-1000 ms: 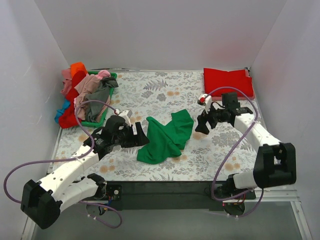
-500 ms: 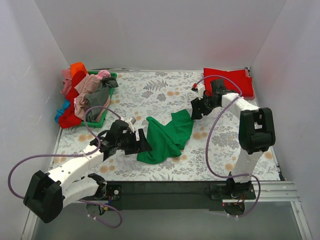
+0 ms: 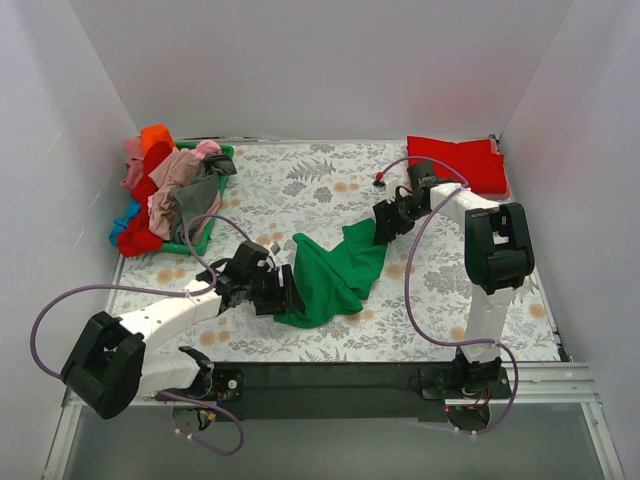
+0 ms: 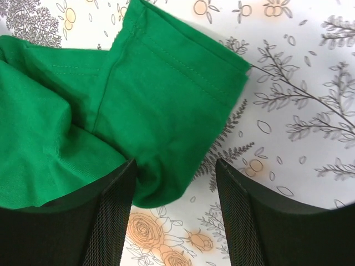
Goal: Fold and stack the t-shirts
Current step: Flatten the tshirt out
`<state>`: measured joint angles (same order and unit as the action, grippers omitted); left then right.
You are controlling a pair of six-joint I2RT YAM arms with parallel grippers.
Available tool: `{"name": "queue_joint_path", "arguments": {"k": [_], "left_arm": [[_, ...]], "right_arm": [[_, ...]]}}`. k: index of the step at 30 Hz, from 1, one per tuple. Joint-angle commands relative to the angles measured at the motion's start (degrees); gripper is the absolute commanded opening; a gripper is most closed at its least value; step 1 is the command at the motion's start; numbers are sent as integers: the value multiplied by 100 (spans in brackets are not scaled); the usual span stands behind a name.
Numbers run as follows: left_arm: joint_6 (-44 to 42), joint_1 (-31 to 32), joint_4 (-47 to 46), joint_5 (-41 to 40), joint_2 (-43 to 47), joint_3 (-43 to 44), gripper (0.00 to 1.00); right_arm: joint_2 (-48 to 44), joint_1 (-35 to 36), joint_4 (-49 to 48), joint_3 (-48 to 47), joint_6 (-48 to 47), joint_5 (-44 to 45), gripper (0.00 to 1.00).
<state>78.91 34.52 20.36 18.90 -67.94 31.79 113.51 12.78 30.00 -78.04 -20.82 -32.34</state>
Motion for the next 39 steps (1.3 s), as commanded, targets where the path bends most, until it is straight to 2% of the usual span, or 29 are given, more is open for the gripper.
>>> {"name": "queue_joint_path", "arguments": {"k": [1, 11, 19, 29, 39], "left_arm": [[10, 98, -85, 0, -105, 240, 60], [-78, 300, 73, -246, -308, 424, 53], [-263, 292, 635, -684, 325, 451, 55], [922, 292, 952, -1668, 764, -58, 54], [1600, 292, 1181, -1811, 993, -349, 53]], "right_arm": [[48, 41, 85, -229, 87, -203, 65], [92, 41, 103, -238, 96, -264, 62], [83, 41, 120, -255, 60, -308, 62], [127, 50, 147, -299, 52, -308, 61], [153, 50, 164, -335, 52, -317, 60]]}}
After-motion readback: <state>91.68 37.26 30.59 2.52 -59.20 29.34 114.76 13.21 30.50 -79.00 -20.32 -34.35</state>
